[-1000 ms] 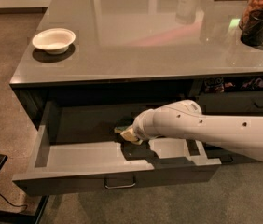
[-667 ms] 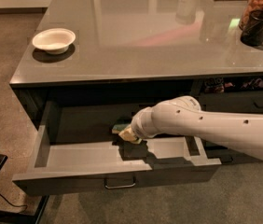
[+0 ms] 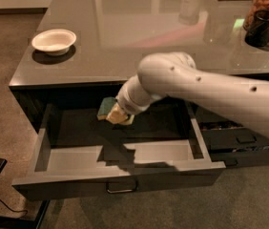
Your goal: Pick sponge from top drawer and place on counter
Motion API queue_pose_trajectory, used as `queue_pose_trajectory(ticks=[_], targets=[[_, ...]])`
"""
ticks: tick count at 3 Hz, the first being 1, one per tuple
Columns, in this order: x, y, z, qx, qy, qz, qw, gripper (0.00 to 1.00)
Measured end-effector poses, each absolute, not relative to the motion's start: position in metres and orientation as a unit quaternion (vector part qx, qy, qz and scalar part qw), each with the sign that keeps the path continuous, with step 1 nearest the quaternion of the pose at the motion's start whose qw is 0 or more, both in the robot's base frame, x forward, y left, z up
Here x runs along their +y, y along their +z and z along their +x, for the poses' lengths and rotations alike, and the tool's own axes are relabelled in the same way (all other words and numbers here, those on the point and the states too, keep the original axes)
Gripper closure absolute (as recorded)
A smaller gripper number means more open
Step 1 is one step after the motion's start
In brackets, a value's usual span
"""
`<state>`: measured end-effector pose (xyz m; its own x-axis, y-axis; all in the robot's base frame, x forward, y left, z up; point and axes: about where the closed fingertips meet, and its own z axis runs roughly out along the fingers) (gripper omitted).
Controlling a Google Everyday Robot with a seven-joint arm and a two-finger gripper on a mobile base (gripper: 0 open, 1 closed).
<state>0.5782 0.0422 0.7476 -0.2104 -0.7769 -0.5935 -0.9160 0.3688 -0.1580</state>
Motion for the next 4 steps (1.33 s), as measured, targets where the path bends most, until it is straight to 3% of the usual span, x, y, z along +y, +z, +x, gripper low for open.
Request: queue_pose_trajectory(ticks=[1,2,4], targets=[[0.060,0.816,0.581,0.747,0.085,-0.591,0.292,1.00],[0.060,0.821,0.566,0.746,0.083,-0.611,0.250,1.00],[0.058,0.829,0.573,0.747,0.079,-0.611,0.252,1.00]])
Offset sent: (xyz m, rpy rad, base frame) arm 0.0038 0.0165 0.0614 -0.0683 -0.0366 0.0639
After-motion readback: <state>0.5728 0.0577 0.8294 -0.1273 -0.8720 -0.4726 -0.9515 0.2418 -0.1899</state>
